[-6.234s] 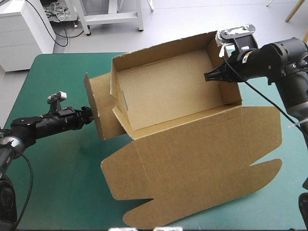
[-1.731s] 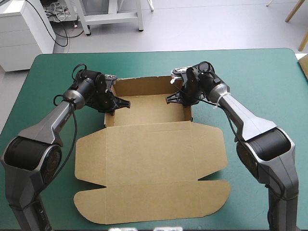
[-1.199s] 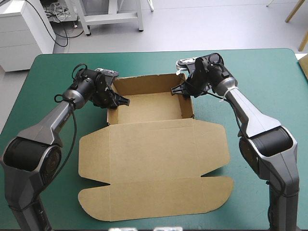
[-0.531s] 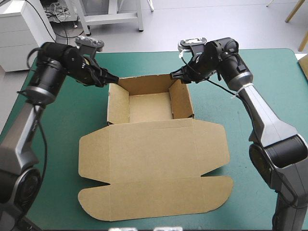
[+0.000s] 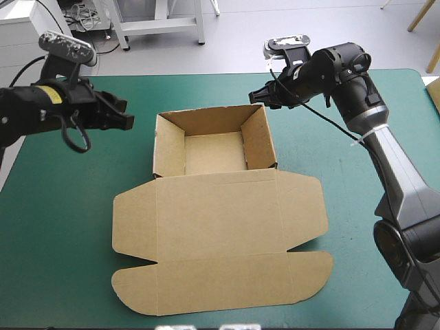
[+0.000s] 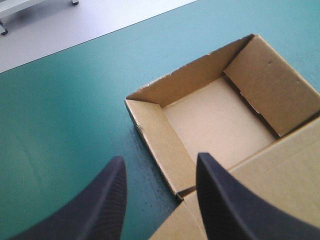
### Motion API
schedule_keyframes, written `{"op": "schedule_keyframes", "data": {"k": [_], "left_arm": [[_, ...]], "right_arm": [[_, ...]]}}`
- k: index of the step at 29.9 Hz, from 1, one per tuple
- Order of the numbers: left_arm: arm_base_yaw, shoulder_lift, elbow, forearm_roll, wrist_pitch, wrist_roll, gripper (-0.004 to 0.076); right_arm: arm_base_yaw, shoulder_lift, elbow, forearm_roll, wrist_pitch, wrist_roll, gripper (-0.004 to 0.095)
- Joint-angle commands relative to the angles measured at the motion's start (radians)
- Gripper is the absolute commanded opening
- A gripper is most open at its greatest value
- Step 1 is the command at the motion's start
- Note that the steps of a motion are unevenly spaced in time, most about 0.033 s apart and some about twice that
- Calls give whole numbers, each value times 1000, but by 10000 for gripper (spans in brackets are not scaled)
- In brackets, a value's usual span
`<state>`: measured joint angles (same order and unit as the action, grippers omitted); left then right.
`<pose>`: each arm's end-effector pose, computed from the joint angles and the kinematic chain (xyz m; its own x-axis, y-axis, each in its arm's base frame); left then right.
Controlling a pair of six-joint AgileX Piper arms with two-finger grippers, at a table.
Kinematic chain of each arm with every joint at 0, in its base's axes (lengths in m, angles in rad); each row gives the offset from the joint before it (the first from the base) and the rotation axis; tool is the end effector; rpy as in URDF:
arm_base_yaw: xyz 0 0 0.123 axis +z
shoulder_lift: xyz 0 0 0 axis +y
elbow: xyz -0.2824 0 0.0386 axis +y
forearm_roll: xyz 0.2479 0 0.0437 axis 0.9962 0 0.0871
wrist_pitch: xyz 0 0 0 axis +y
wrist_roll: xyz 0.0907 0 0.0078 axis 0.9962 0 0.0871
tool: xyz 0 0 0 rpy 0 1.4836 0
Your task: Fold the box
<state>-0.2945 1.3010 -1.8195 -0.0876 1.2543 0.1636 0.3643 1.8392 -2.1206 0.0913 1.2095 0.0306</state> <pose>0.2159 -0.0734 0.5115 -0.5239 0.3004 -0.7970 0.4279 0.9019 0.0587 0.3697 0.1493 0.4283 -0.7198 -0.2074 -0.6625 -0.3637 0.9256 0.1054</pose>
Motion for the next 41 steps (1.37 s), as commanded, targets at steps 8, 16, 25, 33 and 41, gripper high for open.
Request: {"op": "schedule_keyframes", "data": {"k": [8, 16, 25, 33, 41], "left_arm": [[-5, -457, 510, -30, -166, 14, 242], [-5, -853, 1026, -30, -329, 3, 42], [-5, -1115, 1324, -60, -469, 2, -8], [-5, -1150, 1343, -52, -492, -50, -8], [-5, -1150, 1343, -52, -492, -50, -8]], "right_arm": [[-4, -33, 128, -65, -40, -31, 408], [-4, 104, 133, -35, -48, -31, 407], [-4, 178, 133, 17, -51, -31, 392], [-3, 197, 133, 19, -41, -31, 209], [-3, 197, 133, -23, -41, -31, -20]]}}
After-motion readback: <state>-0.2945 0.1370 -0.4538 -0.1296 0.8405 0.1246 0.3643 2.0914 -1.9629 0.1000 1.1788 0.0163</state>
